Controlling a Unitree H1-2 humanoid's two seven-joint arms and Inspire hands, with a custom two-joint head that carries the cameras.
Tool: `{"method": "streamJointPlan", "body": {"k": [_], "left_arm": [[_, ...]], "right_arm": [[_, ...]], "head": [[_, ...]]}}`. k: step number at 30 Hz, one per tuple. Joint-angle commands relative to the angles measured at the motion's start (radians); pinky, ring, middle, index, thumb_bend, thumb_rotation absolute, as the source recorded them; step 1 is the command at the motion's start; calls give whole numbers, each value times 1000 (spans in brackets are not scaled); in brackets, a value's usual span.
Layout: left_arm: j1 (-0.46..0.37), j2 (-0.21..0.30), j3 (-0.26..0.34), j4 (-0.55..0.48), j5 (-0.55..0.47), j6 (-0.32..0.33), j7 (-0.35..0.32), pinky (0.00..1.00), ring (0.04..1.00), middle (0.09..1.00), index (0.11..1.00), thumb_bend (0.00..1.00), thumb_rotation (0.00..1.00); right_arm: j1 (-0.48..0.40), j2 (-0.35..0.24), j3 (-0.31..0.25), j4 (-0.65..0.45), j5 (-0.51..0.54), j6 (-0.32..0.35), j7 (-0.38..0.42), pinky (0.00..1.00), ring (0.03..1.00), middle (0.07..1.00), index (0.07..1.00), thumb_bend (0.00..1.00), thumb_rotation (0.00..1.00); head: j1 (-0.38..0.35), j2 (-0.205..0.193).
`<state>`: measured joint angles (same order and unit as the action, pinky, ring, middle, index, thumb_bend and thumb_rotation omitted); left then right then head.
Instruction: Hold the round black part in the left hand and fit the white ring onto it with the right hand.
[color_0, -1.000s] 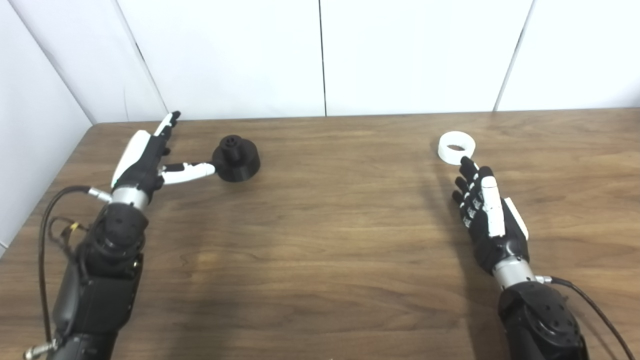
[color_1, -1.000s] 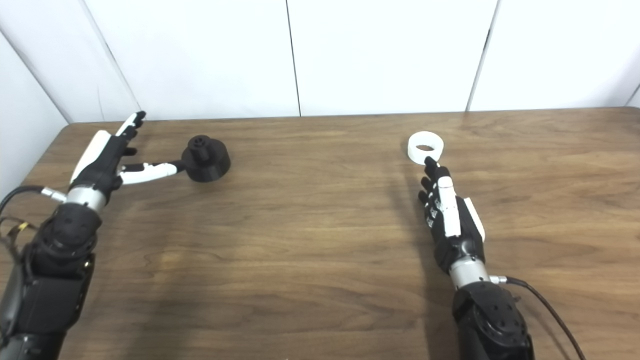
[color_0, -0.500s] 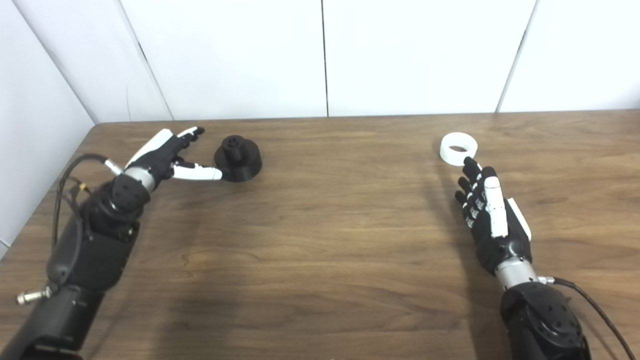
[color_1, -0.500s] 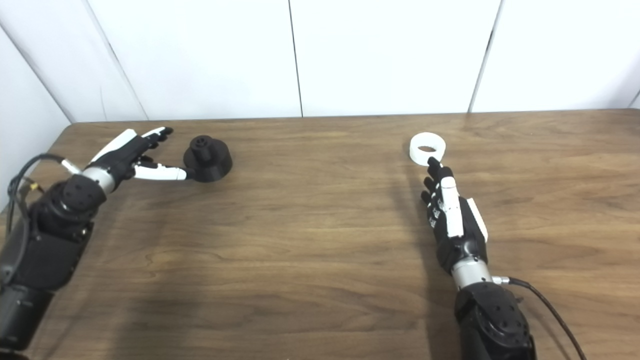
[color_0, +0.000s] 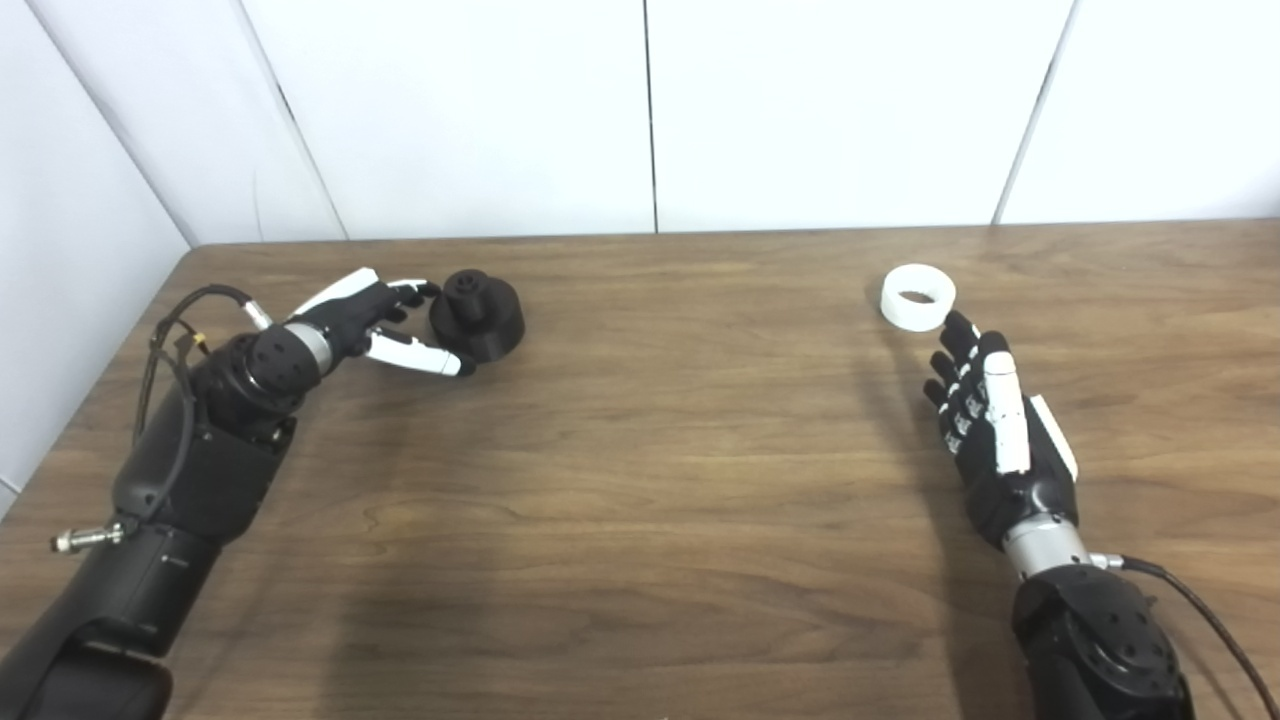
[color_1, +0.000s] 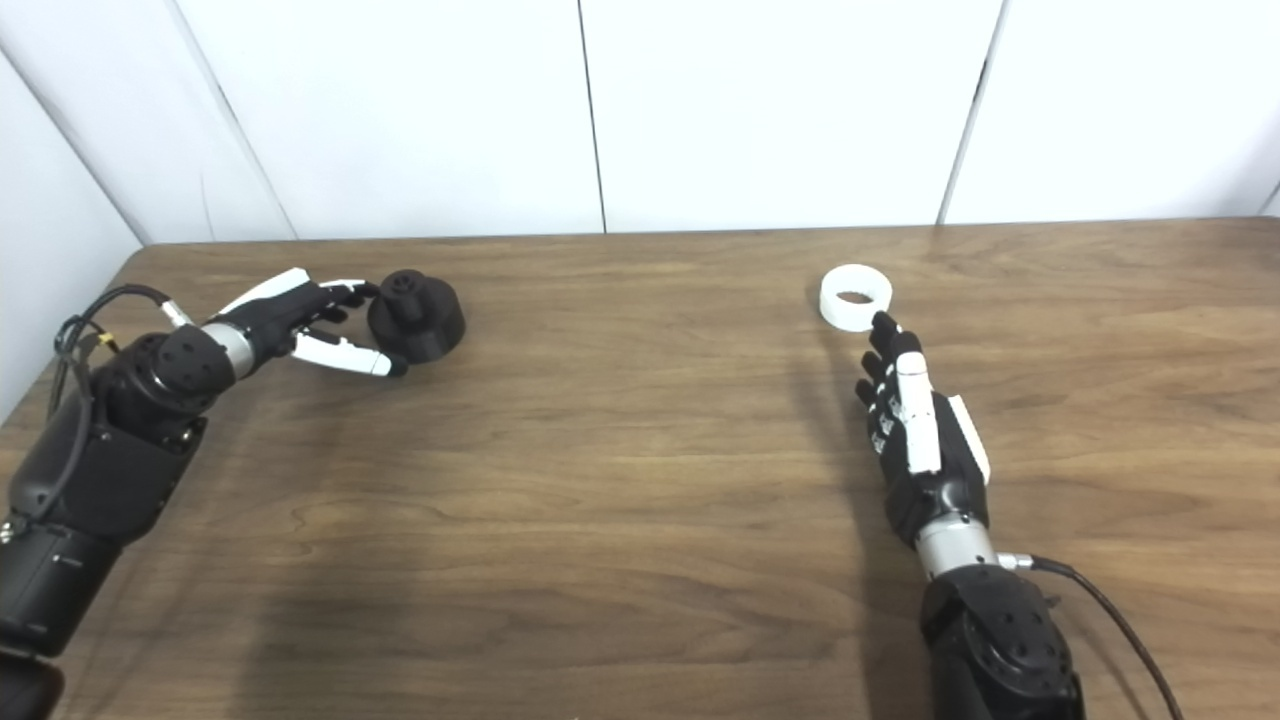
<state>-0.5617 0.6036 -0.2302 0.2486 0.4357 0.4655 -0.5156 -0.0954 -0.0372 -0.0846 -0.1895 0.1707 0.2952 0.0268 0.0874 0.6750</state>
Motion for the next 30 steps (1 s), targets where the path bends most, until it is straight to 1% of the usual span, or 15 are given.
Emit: {"method": "streamJointPlan", "body": {"k": [1, 3, 8, 10, 12, 15, 16, 18, 19, 22, 24, 26, 30], "left_arm": [[-68, 39, -6, 7, 14, -15, -2, 862, 974, 982, 954, 1000, 393], [-78, 39, -19, 15, 18, -16, -7, 866, 977, 982, 956, 1000, 394], [-95, 27, -30, 36, 22, -19, 10, 875, 974, 974, 945, 1000, 393], [-100, 20, -31, 45, 19, -21, 17, 799, 950, 974, 944, 1000, 389], [-105, 14, -32, 59, 19, -22, 24, 758, 936, 974, 946, 1000, 395], [-111, 4, -31, 82, 18, -31, 40, 756, 934, 967, 949, 1000, 396], [-113, 0, -33, 87, 22, -32, 45, 794, 946, 968, 949, 1000, 398], [-119, -10, -38, 98, 31, -27, 56, 730, 939, 966, 952, 1000, 400], [-121, -14, -41, 101, 37, -24, 61, 723, 941, 967, 954, 1000, 398], [-127, -27, -49, 110, 50, -36, 82, 845, 977, 976, 960, 1000, 395], [-128, -37, -47, 110, 51, -40, 95, 887, 991, 981, 967, 1000, 391], [-126, -46, -44, 111, 50, -49, 112, 899, 994, 983, 973, 1000, 387], [-129, -63, -46, 120, 55, -56, 131, 891, 989, 983, 980, 1000, 381]], "right_arm": [[-22, 0, -1, -39, 7, -49, 8, 1000, 1000, 1000, 973, 438, 1000], [-21, -2, -1, -39, 5, -54, 9, 1000, 1000, 1000, 978, 440, 1000], [-19, -2, -4, -38, 2, -60, 5, 1000, 1000, 1000, 975, 452, 1000], [-16, -3, -3, -42, 1, -58, 5, 1000, 1000, 1000, 972, 452, 1000], [-14, -4, -4, -43, 2, -57, 6, 1000, 1000, 1000, 972, 450, 1000], [-11, -6, -4, -47, 1, -55, 5, 1000, 1000, 1000, 967, 454, 1000], [-10, -7, -4, -49, -1, -54, 4, 1000, 1000, 1000, 965, 455, 1000], [-9, -8, -3, -53, -5, -52, 2, 1000, 1000, 1000, 959, 458, 1000], [-8, -8, -3, -55, -5, -51, 1, 1000, 1000, 1000, 956, 461, 1000], [-8, -13, -2, -53, -2, -57, 8, 1000, 1000, 999, 954, 463, 1000], [-7, -16, -1, -53, 0, -59, 11, 1000, 1000, 997, 956, 465, 1000], [-6, -18, 0, -56, -2, -57, 10, 1000, 1000, 996, 957, 468, 1000], [-4, -18, -2, -65, -5, -48, 1, 1000, 1000, 989, 946, 473, 1000]], "head": [[-2, -1], [-3, -2], [-4, -1], [-7, -3], [-8, -5], [-9, -4], [-10, -5], [-10, -5], [-10, -6], [-10, -6], [-10, -6], [-13, -7], [-14, -7]]}}
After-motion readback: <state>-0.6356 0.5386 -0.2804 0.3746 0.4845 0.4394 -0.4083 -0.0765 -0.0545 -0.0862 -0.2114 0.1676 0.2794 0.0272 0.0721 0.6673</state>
